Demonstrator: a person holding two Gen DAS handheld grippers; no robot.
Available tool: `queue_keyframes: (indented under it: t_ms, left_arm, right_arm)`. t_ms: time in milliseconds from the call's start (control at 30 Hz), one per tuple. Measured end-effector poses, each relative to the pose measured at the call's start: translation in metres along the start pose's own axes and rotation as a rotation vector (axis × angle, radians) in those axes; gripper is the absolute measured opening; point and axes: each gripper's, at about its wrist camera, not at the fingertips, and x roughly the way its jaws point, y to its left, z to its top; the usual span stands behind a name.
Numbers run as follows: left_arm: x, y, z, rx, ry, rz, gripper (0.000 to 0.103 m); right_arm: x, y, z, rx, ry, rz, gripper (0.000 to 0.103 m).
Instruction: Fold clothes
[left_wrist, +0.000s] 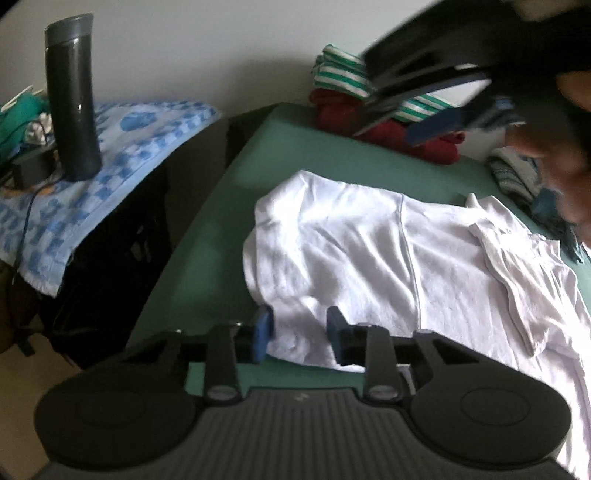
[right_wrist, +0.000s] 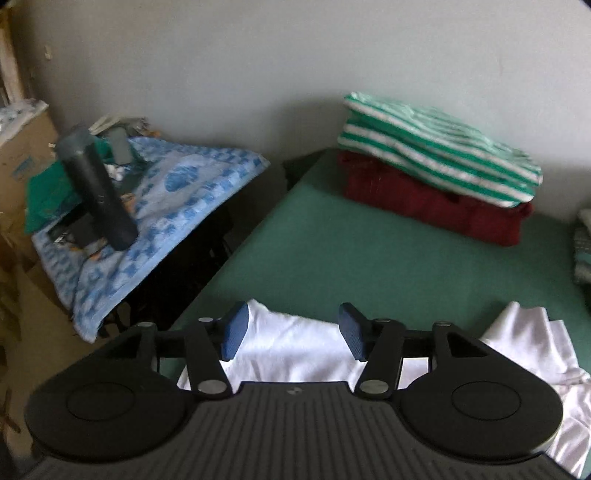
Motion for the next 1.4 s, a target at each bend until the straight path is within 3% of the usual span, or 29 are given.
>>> queue_keyframes:
  t_ms: [133, 167, 333, 367, 433, 500, 533, 700, 900, 1167, 1400]
  left_arm:
    - [0.002, 0.001, -0.002, -0.001, -0.011, -0.018, 0.015]
    - [0.002, 0.0, -0.003, 0.005, -0.014, -0.022, 0.005]
    - [0.002, -0.011, -0.006, 0.061, -0.03, 0.014, 0.004]
    - [0.002, -0.012, -0.006, 0.066, -0.031, 0.018, 0.003]
    - [0.002, -0.014, -0.006, 0.075, -0.032, 0.026, 0.003]
    - [0.002, -0.016, -0.006, 0.084, -0.036, 0.033, 0.001]
    - [0.001, -0.018, -0.005, 0.089, -0.039, 0.031, 0.001]
    - [-0.01, -0.04, 0.004, 0.155, -0.081, 0.003, 0.0]
    - [-0.027, -0.081, 0.016, 0.264, -0.132, -0.096, 0.0]
    - [-0.016, -0.137, 0.026, 0.31, -0.083, -0.225, 0.0]
    - [-0.01, -0.206, 0.016, 0.375, -0.051, -0.251, 0.0]
  right_arm:
    - [0.035, 0.024, -0.002, -0.032, 0.059, -0.023, 0.06]
    - [0.043, 0.031, -0.003, -0.04, 0.074, -0.026, 0.061]
    - [0.075, 0.052, -0.013, -0.051, 0.129, 0.0, 0.058]
    - [0.079, 0.054, -0.015, -0.057, 0.147, -0.004, 0.055]
    - [0.085, 0.052, -0.017, -0.058, 0.169, -0.003, 0.024]
    - [0.083, 0.046, -0.013, -0.043, 0.158, 0.006, 0.01]
    - [0.081, 0.041, -0.011, -0.03, 0.149, 0.019, 0.009]
    - [0.059, 0.002, -0.011, 0.086, 0.073, 0.134, 0.009]
    - [0.029, -0.064, -0.021, 0.279, -0.026, 0.192, 0.009]
    - [-0.018, -0.149, -0.05, 0.473, -0.149, 0.217, 0.009]
    - [-0.05, -0.214, -0.084, 0.589, -0.249, 0.232, 0.009]
